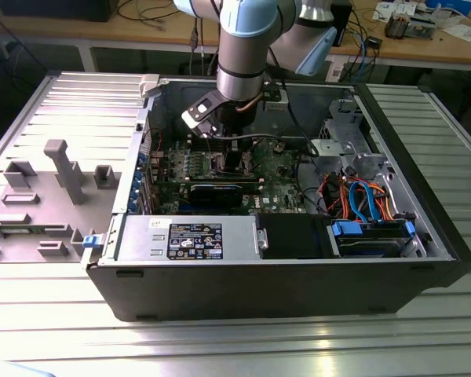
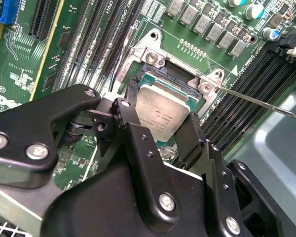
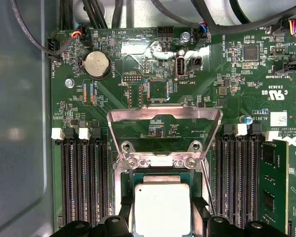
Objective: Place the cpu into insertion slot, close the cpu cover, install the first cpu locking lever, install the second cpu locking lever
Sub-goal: 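Place the cpu into insertion slot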
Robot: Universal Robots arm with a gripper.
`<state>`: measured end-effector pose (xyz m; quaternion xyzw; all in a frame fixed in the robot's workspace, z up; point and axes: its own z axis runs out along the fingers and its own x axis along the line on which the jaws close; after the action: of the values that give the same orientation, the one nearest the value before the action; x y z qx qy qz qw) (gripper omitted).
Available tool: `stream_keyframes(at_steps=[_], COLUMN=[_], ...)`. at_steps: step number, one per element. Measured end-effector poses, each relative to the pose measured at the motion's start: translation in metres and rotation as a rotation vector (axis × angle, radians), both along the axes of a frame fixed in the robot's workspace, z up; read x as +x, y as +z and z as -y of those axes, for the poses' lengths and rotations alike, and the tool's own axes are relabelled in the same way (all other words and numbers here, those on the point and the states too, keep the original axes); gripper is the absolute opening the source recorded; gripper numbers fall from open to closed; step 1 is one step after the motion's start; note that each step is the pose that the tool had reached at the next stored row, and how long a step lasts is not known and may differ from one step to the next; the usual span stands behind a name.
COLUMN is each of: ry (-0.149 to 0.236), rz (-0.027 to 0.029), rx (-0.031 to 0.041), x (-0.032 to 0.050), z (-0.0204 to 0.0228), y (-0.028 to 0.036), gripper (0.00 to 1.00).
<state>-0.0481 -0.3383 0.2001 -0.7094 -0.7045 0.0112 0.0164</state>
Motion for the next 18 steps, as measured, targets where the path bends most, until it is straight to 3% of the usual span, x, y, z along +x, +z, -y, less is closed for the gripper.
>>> stream_keyframes(at_steps=[1,18], ry=[0.0,0.025], rz=[0.0,-0.0004], rx=[0.0,-0.0064], x=[0.0,0.0035], z=[0.0,-0.0006], y=[0.0,0.0006], gripper=[0.62,0.62])
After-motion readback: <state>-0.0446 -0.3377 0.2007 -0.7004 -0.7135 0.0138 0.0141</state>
